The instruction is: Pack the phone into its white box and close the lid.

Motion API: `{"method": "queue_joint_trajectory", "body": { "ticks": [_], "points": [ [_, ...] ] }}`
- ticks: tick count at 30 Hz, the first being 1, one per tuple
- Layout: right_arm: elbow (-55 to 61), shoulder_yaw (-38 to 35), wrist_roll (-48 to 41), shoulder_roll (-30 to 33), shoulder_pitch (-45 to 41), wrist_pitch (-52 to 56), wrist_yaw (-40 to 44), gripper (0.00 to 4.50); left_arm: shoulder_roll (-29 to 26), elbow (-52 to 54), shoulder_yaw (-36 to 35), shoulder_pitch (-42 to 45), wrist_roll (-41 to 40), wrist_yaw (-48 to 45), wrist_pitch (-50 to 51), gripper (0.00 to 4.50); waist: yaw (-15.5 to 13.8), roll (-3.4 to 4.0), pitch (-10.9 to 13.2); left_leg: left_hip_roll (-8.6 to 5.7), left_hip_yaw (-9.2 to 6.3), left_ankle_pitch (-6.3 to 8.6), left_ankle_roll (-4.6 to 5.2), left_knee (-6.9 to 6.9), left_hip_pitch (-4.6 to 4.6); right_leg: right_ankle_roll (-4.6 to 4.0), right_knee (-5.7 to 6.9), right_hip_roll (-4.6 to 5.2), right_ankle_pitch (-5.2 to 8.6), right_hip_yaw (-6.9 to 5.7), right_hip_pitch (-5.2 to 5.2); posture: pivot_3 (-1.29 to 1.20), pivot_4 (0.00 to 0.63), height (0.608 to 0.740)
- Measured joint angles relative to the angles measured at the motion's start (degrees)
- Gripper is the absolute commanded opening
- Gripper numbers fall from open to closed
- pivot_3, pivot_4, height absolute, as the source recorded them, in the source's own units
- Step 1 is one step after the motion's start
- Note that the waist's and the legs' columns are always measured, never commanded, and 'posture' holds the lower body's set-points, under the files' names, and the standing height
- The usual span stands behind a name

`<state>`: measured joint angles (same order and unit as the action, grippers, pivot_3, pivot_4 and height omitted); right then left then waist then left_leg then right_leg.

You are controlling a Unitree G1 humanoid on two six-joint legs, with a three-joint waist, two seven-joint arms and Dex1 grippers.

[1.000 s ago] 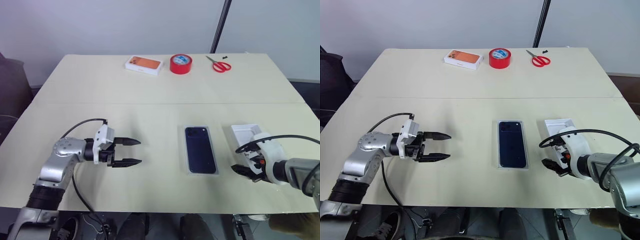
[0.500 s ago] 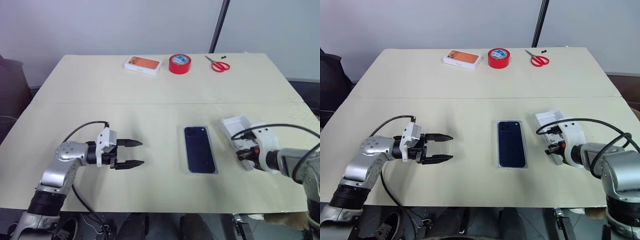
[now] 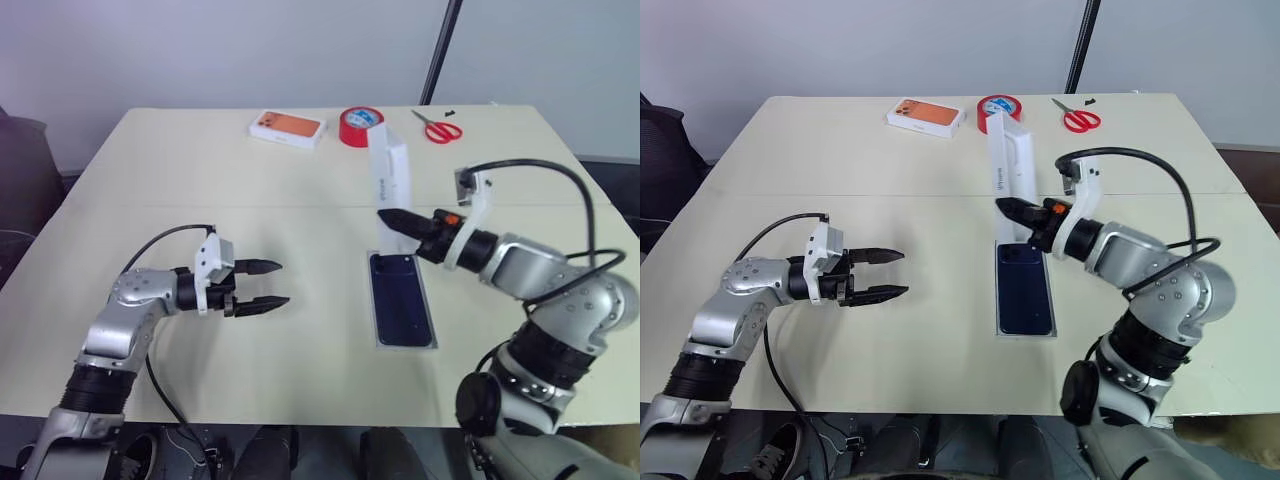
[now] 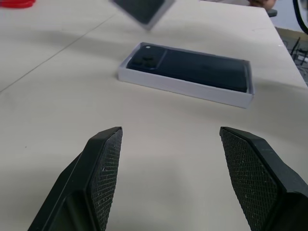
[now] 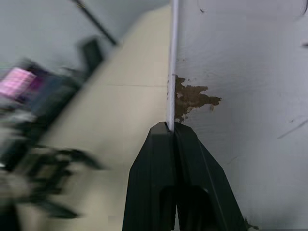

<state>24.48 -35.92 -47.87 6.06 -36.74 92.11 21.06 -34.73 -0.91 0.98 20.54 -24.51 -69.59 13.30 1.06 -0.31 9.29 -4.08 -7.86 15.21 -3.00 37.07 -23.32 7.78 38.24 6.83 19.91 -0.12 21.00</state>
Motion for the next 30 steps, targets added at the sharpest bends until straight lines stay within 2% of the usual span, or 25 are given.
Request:
{"method": "queue_joint_trajectory", "body": {
  "ticks": [3, 4, 6, 8, 10, 13, 16, 26, 30],
  "points": [
    [-0.92, -0.55, -16.99, -1.93, 6.17, 0.01, -5.79, 0.03, 1.7, -1.24, -0.28, 2.55, 0.04, 2.23, 0.0, 3.38, 0.16, 0.01, 0.0, 0.0, 0.01, 0.0, 0.0, 0.01, 0.0, 0.0, 0.0, 0.02, 0.0, 0.02, 0.01, 0.0, 0.15, 0.74],
    [-2.04, 0.68, -25.22, -1.13, 9.32, -0.87, -9.49, 0.03, 2.67, -1.38, -0.27, 3.44, 0.05, 3.11, 0.0, 3.38, 0.2, 0.0, 0.0, 0.0, 0.02, 0.0, 0.0, 0.04, 0.0, 0.0, 0.0, 0.02, 0.0, 0.02, -0.01, 0.0, 0.15, 0.74],
    [-4.36, 6.07, -40.58, 4.4, 15.6, -5.36, -18.72, 0.03, 3.64, -1.45, -0.25, 4.22, 0.05, 4.22, -0.02, 3.38, 0.37, 0.0, 0.0, -0.02, 0.06, 0.0, 0.01, 0.04, -0.01, 0.0, 0.0, 0.06, 0.0, 0.03, -0.02, 0.0, 0.15, 0.74],
    [-4.49, 12.87, -53.77, 13.13, 22.01, -12.74, -25.88, 0.03, 3.99, -1.41, -0.18, 4.12, 0.07, 4.95, -0.05, 3.38, 0.77, 0.01, 0.01, -0.01, 0.07, 0.0, 0.02, 0.04, -0.01, 0.0, -0.01, 0.06, 0.0, 0.04, -0.02, 0.0, 0.15, 0.74],
    [-2.46, 18.12, -60.69, 19.18, 26.95, -17.66, -26.68, 0.03, 4.53, -1.13, -0.08, 3.18, 0.11, 5.62, -0.11, 3.38, 1.36, 0.0, 0.0, 0.03, 0.04, 0.02, 0.06, 0.03, 0.02, 0.01, -0.02, -0.02, 0.0, 0.0, -0.09, 0.0, 0.15, 0.74],
    [0.47, 24.79, -63.74, 24.16, 30.5, -23.66, -26.13, 0.03, 6.34, -0.02, 0.72, 1.7, 0.16, 6.58, -0.11, 3.38, 2.16, 0.0, 0.0, 0.04, 0.08, 0.15, 0.3, 0.04, 0.12, 0.0, 0.03, -0.11, 0.0, 0.02, -0.15, 0.0, 0.15, 0.74],
    [0.44, 27.65, -63.77, 25.61, 30.55, -28.95, -26.25, 0.03, 6.98, 1.2, 1.34, 0.68, 0.21, 7.41, -0.1, 3.38, 1.99, 0.0, 0.0, 0.04, 0.04, 0.16, 0.31, 0.04, 0.15, 0.01, 0.02, -0.1, 0.0, 0.01, -0.19, 0.0, 0.15, 0.74],
    [0.34, 34.19, -63.75, 24.26, 26.29, -37.23, -29.38, 0.03, 7.63, 3.47, 2.4, -0.87, 0.09, 8.93, 0.34, 3.38, 1.39, -0.01, 0.01, 0.04, 0.02, 0.06, 0.15, 0.04, 0.11, 0.01, -0.05, -0.06, 0.0, 0.01, -0.18, 0.0, 0.15, 0.74],
    [-0.87, 35.85, -63.75, 24.63, 28.57, -37.21, -30.18, 0.03, 8.08, 3.35, 2.69, -1.78, 0.2, 9.05, 0.34, 3.38, 1.23, -0.01, 0.01, 0.03, 0.02, 0.07, 0.15, 0.04, 0.09, 0.01, -0.08, -0.05, 0.0, 0.01, -0.19, 0.0, 0.15, 0.74]
  ]
}}
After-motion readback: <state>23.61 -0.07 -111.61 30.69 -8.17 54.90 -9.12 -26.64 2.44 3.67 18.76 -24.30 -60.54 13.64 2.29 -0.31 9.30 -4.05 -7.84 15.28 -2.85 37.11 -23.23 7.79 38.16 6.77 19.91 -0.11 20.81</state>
